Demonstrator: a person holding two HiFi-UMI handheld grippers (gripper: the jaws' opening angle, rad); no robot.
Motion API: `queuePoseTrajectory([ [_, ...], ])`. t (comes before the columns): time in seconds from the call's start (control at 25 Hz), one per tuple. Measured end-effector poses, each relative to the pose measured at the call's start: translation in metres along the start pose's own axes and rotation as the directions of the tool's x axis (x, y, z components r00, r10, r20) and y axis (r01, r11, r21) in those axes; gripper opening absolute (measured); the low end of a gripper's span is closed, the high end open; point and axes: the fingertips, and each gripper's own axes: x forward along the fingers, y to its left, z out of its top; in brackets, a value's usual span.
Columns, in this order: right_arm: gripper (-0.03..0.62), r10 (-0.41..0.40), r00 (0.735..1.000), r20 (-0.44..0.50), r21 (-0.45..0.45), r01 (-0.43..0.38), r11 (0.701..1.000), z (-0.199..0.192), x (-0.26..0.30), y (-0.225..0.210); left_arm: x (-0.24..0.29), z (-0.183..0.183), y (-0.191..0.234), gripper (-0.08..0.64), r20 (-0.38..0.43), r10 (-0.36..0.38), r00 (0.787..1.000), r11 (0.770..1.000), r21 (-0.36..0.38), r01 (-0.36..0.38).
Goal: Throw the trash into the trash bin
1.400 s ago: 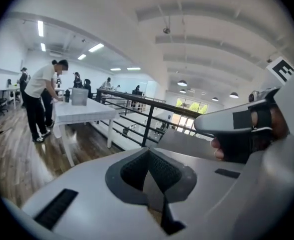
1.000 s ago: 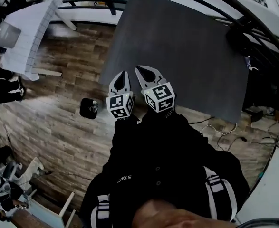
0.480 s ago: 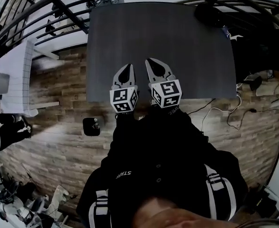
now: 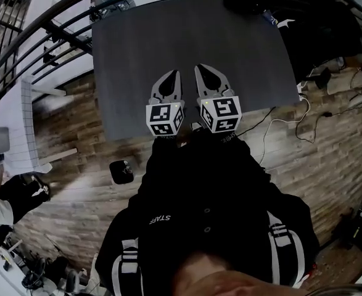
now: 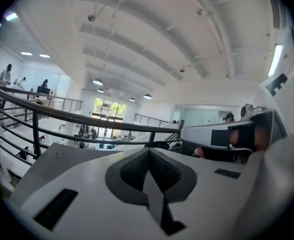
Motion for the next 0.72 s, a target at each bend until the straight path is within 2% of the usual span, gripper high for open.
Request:
queuePoseTrajectory([
  [0.32, 0.015, -0.085, 0.996, 0.012, 0.013, 0.085, 0.996, -0.002, -0.016, -0.021, 0.021, -0.005, -0.025, 0.0, -0.028, -0.1, 0.995, 0.995, 0.001, 0.1],
  [0.44, 0.015, -0.097, 0.995, 0.018, 0.008, 0.097, 0.995, -0.001, -0.025, -0.022, 0.023, -0.006, -0.031, 0.0, -0.029, -0.111, 0.993, 0.994, -0.006, 0.111],
  [0.72, 0.015, -0.091, 0.993, 0.08, 0.034, 0.089, 0.995, 0.011, -0.032, -0.028, 0.024, 0.006, -0.042, 0.0, -0.017, -0.104, 0.994, 0.993, 0.052, 0.104],
])
